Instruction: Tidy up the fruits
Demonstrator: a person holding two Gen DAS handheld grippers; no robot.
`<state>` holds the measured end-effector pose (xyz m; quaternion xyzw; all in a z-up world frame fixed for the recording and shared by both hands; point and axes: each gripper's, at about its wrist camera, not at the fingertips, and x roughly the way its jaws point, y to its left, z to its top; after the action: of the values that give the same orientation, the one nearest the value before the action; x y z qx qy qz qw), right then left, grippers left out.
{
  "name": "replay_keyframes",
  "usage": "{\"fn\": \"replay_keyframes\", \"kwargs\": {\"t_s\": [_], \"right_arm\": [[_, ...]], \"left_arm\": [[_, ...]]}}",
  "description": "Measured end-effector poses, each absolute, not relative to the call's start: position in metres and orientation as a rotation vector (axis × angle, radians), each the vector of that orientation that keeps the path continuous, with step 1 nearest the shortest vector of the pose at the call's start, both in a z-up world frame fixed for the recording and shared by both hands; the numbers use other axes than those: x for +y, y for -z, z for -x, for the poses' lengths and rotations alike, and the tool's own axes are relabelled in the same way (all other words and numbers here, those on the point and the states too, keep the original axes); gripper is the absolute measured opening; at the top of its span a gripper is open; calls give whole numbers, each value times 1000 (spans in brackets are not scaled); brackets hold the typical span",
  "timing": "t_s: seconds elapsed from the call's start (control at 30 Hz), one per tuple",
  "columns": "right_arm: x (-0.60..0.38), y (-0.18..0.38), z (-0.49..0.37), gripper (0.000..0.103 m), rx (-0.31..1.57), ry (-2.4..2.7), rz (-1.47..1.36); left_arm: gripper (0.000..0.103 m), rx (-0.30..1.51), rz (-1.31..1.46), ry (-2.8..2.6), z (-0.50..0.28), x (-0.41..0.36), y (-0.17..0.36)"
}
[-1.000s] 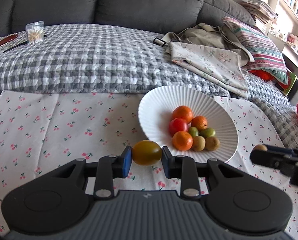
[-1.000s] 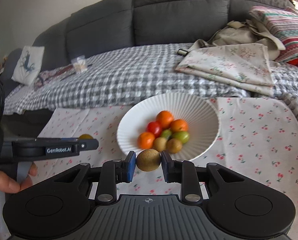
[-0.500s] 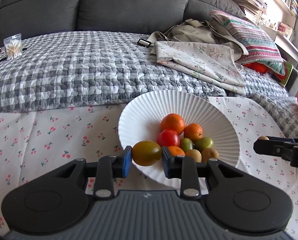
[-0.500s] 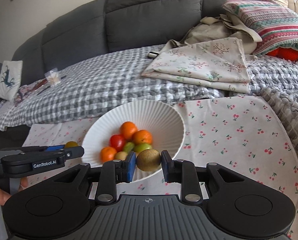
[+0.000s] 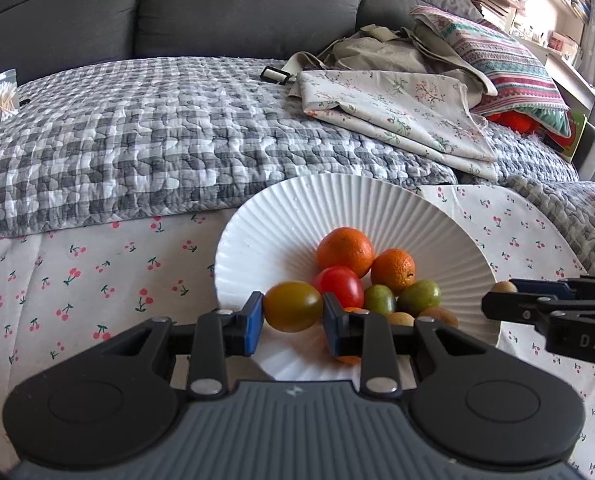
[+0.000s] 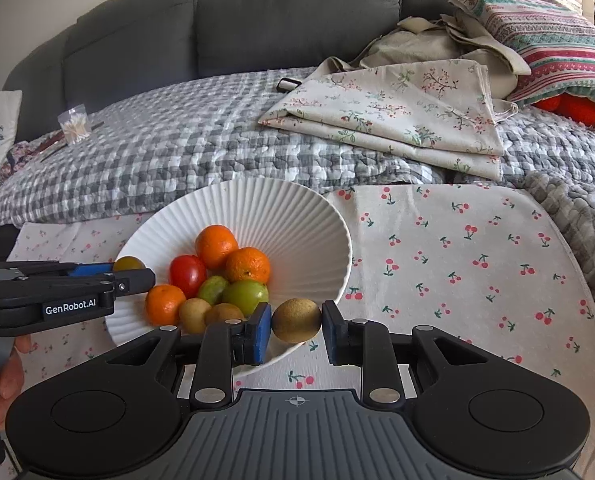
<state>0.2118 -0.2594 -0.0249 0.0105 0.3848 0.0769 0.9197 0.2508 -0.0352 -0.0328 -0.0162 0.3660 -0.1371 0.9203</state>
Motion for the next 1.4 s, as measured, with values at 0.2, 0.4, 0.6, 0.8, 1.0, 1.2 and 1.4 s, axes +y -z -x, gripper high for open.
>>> {"fn": "replay_keyframes", "kwargs": {"t_s": [0.2, 0.4, 0.6, 0.8, 1.0, 1.2, 1.4], "right_arm": [[-256, 28, -213, 27, 791, -177, -26], [-263, 18, -209, 29, 775, -172, -90], [-262, 10, -203, 29, 771, -172, -95], [-260, 1, -196, 29, 763, -183, -100], [-255, -9, -185, 29, 757, -195, -93], [-253, -23, -171, 32, 729, -208, -105], [-255, -41, -151, 40, 699, -230, -138]], "left_arm": [[30, 753, 62, 294, -250, -34, 33], [54, 721, 87, 305, -243, -31, 24], [54, 713, 115, 311, -235, -31, 16], [56, 727, 124, 279, -227, -31, 11], [61, 719, 140, 259, -212, -29, 1], [68, 712, 137, 259, -195, -31, -11], [81, 697, 140, 246, -171, -29, -24]]}}
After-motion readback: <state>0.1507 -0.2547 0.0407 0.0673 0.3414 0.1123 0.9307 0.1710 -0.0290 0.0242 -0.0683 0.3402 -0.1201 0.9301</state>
